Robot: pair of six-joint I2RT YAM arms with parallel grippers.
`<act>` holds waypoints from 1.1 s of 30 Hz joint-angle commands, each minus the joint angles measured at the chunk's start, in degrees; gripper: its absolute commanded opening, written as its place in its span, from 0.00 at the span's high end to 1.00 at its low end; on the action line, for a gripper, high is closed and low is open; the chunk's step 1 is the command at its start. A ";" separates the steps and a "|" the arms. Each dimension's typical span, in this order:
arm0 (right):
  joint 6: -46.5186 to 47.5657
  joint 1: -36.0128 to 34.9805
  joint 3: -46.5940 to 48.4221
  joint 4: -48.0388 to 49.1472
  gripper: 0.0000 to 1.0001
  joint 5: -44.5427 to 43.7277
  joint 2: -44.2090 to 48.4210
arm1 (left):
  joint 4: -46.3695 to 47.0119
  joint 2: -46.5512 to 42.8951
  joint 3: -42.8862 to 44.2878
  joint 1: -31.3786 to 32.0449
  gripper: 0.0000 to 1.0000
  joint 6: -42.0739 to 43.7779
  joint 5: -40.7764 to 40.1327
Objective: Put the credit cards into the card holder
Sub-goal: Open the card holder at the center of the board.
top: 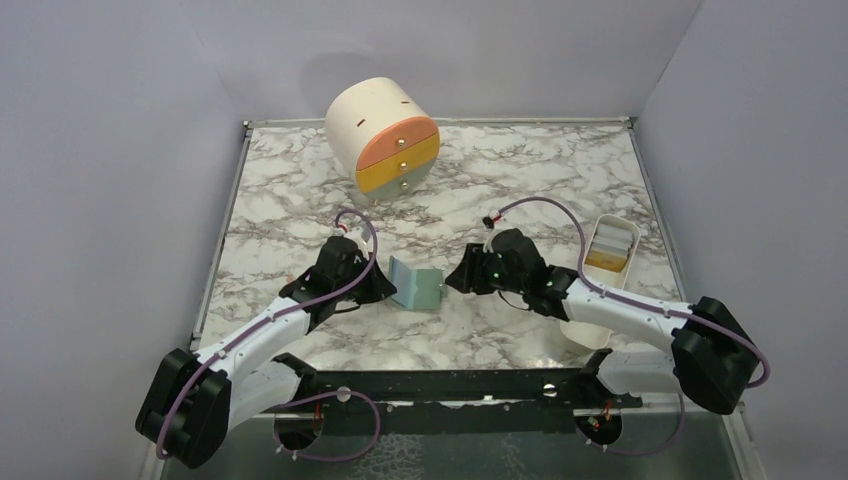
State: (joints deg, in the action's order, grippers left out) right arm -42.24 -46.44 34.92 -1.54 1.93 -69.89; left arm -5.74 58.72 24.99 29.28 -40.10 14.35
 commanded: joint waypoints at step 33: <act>3.02 -2.61 11.87 9.08 0.76 5.68 -33.21 | 5.43 -1.17 -1.49 0.62 0.85 -3.71 4.44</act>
State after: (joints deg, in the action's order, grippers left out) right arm -40.60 -48.69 48.36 7.60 7.44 -101.03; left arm -2.66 58.50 24.36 29.74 -44.05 17.58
